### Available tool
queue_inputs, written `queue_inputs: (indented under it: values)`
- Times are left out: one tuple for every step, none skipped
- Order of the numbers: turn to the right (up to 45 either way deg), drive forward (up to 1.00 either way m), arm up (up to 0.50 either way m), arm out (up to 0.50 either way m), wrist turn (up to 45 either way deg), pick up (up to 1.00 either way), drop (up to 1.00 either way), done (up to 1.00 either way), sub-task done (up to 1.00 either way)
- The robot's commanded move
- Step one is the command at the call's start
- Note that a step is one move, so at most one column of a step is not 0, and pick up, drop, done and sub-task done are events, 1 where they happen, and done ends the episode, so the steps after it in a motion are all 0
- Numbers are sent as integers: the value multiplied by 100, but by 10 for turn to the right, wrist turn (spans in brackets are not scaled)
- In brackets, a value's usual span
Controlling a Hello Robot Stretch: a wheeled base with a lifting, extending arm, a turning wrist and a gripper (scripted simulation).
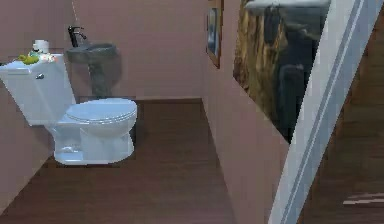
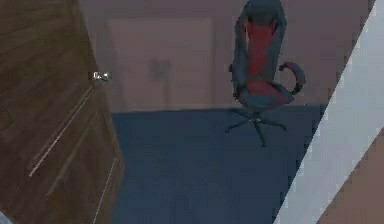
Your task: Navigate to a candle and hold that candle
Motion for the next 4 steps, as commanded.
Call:
queue_inputs:
  values:
    - [450, 0, 0, 0, 0, 0, 0, 0, 0]
    - [390, 0, 0, 0, 0, 0, 0, 0, 0]
    - [0, 70, 0, 0, 0, 0, 0, 0, 0]
    - [450, 0, 0, 0, 0, 0, 0, 0, 0]
